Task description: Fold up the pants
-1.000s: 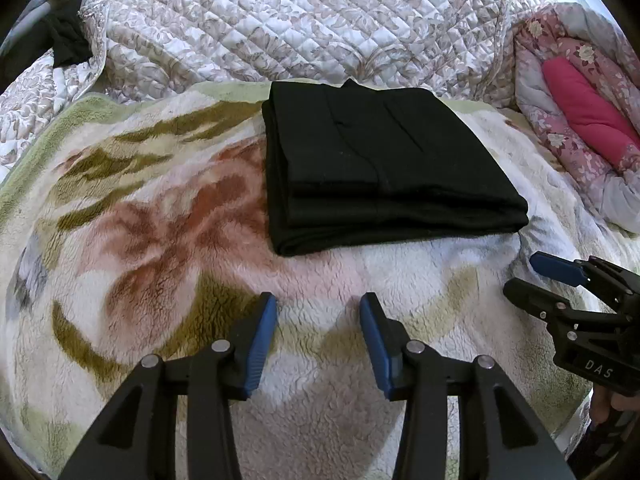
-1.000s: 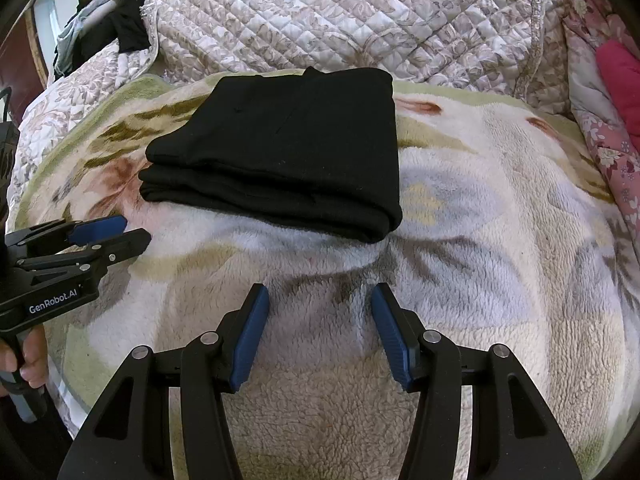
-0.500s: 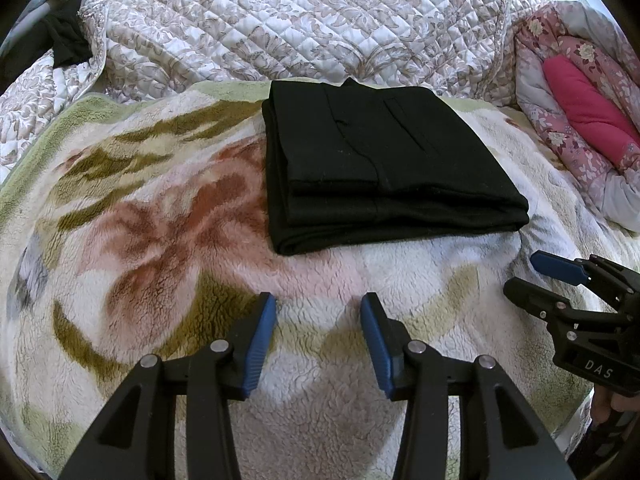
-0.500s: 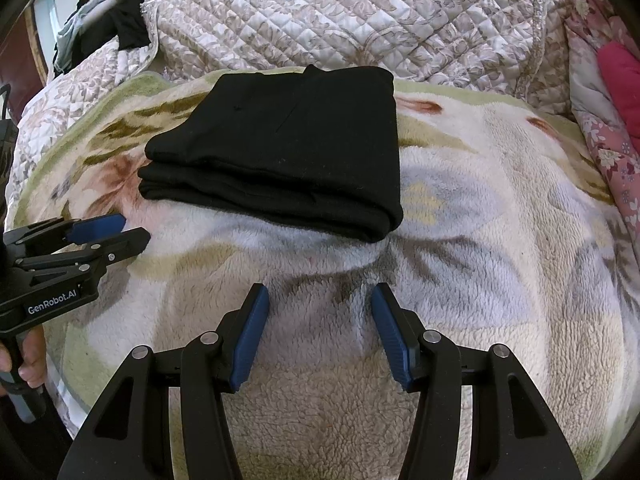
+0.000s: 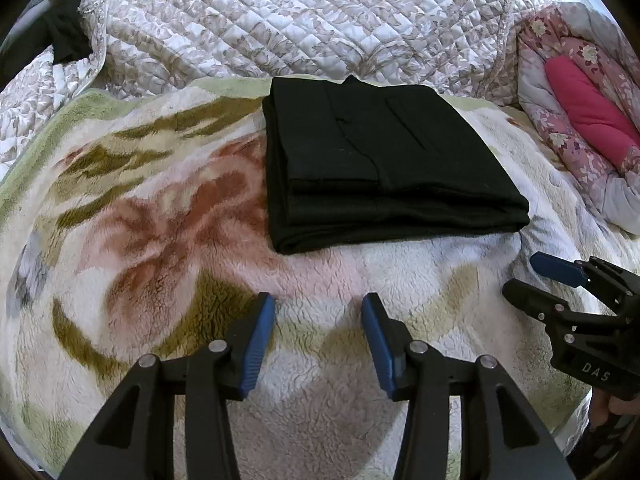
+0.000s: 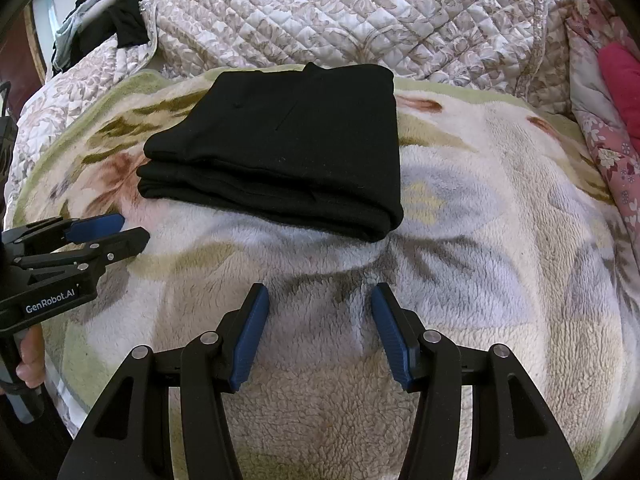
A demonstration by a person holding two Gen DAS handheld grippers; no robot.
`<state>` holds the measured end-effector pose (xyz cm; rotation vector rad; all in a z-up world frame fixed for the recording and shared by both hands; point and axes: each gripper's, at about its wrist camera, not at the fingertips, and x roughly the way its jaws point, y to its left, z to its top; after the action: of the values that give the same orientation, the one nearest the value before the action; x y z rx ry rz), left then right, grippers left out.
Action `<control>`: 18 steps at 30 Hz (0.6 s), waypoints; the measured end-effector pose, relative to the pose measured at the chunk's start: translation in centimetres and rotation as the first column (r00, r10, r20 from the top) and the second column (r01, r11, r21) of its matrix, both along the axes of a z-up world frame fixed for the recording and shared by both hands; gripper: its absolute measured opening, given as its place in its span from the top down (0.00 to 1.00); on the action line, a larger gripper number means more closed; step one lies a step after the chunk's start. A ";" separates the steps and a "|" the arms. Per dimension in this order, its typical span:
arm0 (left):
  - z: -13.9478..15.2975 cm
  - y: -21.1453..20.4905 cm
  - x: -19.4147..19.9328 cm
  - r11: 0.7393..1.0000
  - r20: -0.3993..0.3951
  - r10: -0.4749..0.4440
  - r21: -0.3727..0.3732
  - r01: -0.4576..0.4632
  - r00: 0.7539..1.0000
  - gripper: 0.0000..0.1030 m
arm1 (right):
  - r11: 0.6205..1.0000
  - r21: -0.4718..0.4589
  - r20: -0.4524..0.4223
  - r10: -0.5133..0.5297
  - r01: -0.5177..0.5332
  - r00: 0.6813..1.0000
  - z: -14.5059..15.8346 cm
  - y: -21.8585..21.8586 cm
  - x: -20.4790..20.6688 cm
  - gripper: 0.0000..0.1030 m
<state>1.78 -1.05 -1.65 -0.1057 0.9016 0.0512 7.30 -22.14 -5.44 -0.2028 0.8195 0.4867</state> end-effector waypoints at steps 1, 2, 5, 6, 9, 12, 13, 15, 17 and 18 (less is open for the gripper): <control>0.0 0.0 0.1 1.000 0.000 0.000 0.002 0.000 1.000 0.53 | 1.000 0.000 0.000 0.000 0.000 1.000 0.0 0.0 0.0 0.48; 0.1 0.0 0.2 1.000 -0.001 -0.002 0.003 0.002 1.000 0.53 | 1.000 0.000 0.000 0.000 0.000 1.000 0.0 0.0 0.0 0.48; 0.1 -0.1 0.2 1.000 -0.002 -0.001 0.006 0.001 1.000 0.52 | 1.000 -0.002 -0.001 -0.001 0.001 1.000 0.0 0.0 0.0 0.48; 0.1 0.0 0.1 1.000 -0.002 -0.002 0.006 0.002 1.000 0.52 | 1.000 -0.001 -0.001 -0.001 0.001 1.000 0.0 0.0 0.0 0.48; 0.1 0.0 0.1 1.000 -0.002 -0.003 0.007 0.003 1.000 0.52 | 1.000 -0.002 -0.001 -0.001 0.001 1.000 0.0 0.0 0.0 0.48; 0.1 0.0 0.1 1.000 -0.002 -0.004 0.007 0.004 1.000 0.52 | 1.000 -0.003 -0.001 0.000 0.000 1.000 0.0 0.0 0.0 0.48; 0.1 0.0 0.1 1.000 -0.002 -0.004 0.007 0.004 1.000 0.52 | 1.000 -0.003 -0.001 0.000 0.000 1.000 0.0 0.0 0.0 0.48; 0.1 0.0 0.0 1.000 -0.002 -0.005 0.008 0.005 1.000 0.52 | 1.000 -0.003 -0.001 0.000 0.000 1.000 0.0 0.1 0.0 0.48; 0.1 0.0 0.1 1.000 -0.002 -0.005 0.006 0.005 1.000 0.52 | 1.000 -0.003 -0.001 0.000 0.000 1.000 0.0 0.1 0.0 0.48; 0.1 0.0 0.0 1.000 -0.003 -0.005 0.007 0.005 1.000 0.52 | 1.000 -0.003 -0.001 0.000 0.000 1.000 0.0 0.1 0.0 0.48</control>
<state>1.82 -1.02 -1.56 -0.0971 0.9042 0.0498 7.35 -22.03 -5.45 -0.2056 0.8216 0.4853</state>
